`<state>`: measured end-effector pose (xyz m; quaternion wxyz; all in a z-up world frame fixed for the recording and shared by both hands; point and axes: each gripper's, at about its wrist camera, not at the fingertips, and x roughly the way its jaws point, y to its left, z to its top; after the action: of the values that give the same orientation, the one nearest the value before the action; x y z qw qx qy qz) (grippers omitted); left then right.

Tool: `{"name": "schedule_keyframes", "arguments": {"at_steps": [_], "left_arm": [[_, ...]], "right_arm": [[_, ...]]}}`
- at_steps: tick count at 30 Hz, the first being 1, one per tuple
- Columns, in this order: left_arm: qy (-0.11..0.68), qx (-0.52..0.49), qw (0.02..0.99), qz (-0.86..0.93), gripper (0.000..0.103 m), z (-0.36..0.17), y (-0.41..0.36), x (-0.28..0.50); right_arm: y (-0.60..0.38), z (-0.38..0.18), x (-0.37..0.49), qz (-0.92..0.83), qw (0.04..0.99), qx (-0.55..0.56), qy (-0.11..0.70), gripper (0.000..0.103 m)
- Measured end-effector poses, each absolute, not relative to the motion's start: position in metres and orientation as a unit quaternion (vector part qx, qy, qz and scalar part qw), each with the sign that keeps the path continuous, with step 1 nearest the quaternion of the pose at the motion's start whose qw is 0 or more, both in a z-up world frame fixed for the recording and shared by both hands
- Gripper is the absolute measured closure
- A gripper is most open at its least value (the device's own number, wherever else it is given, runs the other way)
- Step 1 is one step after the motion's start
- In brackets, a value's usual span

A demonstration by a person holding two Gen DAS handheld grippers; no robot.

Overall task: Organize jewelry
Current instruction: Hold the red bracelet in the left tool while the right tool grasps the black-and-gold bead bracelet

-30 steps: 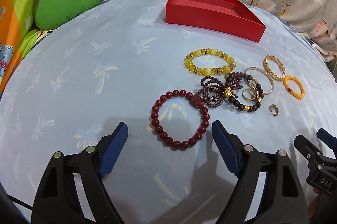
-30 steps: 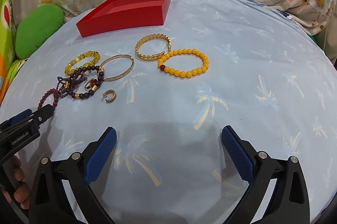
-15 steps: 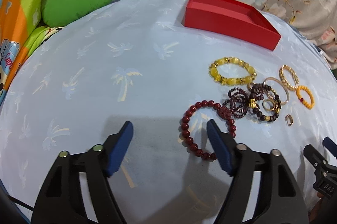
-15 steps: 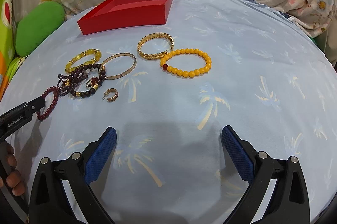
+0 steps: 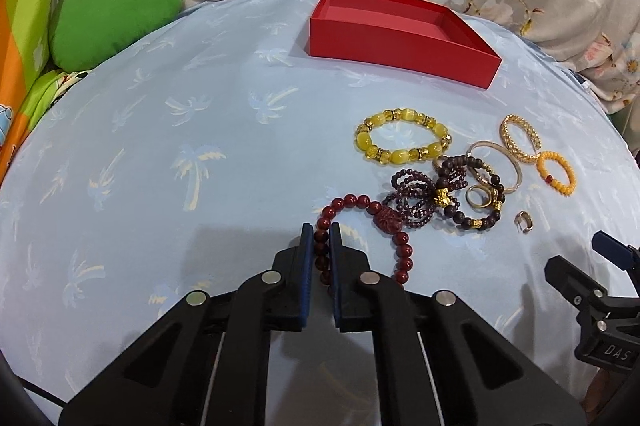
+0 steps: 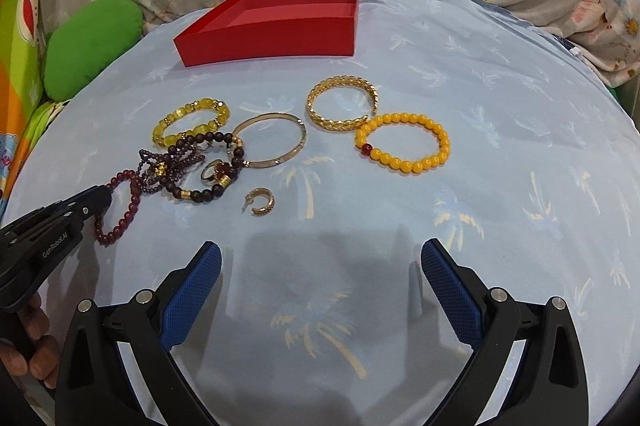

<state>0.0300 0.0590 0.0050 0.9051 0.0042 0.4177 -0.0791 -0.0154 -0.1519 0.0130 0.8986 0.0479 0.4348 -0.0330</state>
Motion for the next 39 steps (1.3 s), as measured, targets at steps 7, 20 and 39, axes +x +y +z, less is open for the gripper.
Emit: {"name": "schedule_keyframes", "arguments": {"at_steps": [7,20,39], "left_arm": [[0.407,-0.013,0.91,-0.077,0.095,0.017,0.071,0.032],[0.419,-0.016,0.904,-0.08,0.095,0.011,0.076,0.036],[0.428,-0.023,0.899,-0.091,0.095,0.004,0.076,0.042]], "right_arm": [[-0.128,0.02,-0.001,-0.002,0.901,0.036,0.432,0.015],[-0.079,0.016,0.02,0.061,0.894,0.004,0.443,0.06],[-0.054,0.022,0.031,0.099,0.897,-0.034,0.429,0.08]]}}
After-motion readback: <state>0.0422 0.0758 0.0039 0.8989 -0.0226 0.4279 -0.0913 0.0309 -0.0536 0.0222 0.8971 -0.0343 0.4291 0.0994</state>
